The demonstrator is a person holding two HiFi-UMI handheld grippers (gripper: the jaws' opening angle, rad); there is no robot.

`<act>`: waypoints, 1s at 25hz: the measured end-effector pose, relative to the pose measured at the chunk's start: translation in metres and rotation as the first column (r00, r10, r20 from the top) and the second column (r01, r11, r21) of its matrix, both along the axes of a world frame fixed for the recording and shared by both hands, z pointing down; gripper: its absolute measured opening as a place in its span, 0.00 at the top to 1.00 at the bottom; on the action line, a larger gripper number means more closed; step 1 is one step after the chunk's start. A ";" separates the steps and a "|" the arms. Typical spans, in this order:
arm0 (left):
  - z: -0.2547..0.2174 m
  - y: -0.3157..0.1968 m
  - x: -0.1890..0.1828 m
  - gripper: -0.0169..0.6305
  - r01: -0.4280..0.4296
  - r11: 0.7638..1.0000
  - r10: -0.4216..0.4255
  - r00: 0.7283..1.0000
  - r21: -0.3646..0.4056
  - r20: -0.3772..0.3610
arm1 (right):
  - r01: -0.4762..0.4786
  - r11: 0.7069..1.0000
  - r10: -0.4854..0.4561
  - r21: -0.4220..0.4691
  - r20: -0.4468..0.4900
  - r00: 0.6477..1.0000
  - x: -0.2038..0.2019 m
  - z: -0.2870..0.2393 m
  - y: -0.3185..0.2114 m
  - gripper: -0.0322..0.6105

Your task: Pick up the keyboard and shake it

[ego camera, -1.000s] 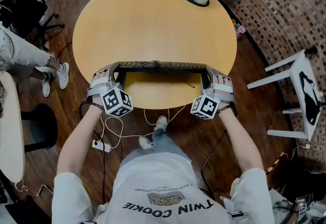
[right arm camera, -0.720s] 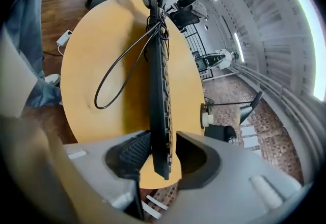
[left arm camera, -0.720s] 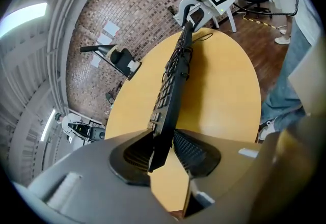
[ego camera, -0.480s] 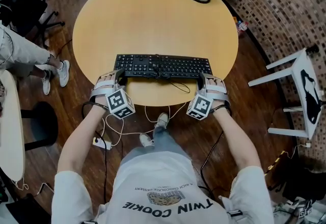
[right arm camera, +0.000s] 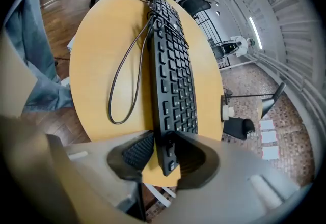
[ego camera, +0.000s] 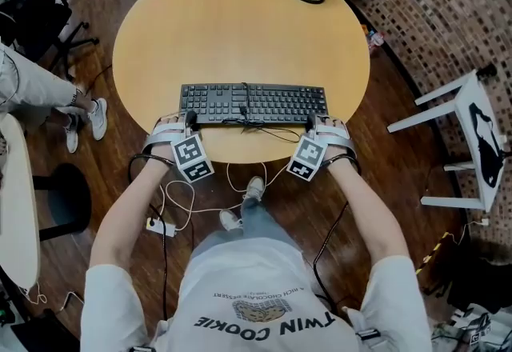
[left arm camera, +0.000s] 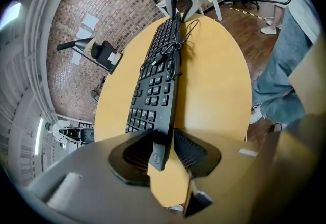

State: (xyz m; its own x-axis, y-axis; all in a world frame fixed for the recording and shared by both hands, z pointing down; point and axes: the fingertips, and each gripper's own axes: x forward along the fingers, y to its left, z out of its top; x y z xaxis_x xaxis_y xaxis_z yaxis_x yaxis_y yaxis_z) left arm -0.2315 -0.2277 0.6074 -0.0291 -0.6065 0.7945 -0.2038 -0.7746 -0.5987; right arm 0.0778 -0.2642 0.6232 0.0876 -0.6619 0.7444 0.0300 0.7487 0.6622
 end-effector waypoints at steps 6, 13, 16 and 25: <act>-0.011 0.014 0.002 0.76 0.141 0.986 -0.155 0.975 -0.093 -0.161 | -0.130 0.989 0.138 -0.077 0.113 0.984 0.001 -0.022 0.025 0.77; -0.036 0.067 0.031 0.79 0.284 0.944 -0.330 0.830 -0.170 -0.449 | -0.230 0.937 0.324 -0.264 0.409 0.853 -0.029 -0.055 0.086 0.77; -0.044 0.095 0.049 0.84 0.326 0.922 -0.387 0.745 -0.209 -0.544 | -0.230 0.903 0.404 -0.362 0.539 0.739 -0.050 -0.065 0.114 0.77; -0.075 0.175 0.113 0.96 0.408 0.867 -0.476 0.509 -0.285 -0.718 | -0.182 0.836 0.541 -0.518 0.721 0.434 -0.054 -0.082 0.199 0.79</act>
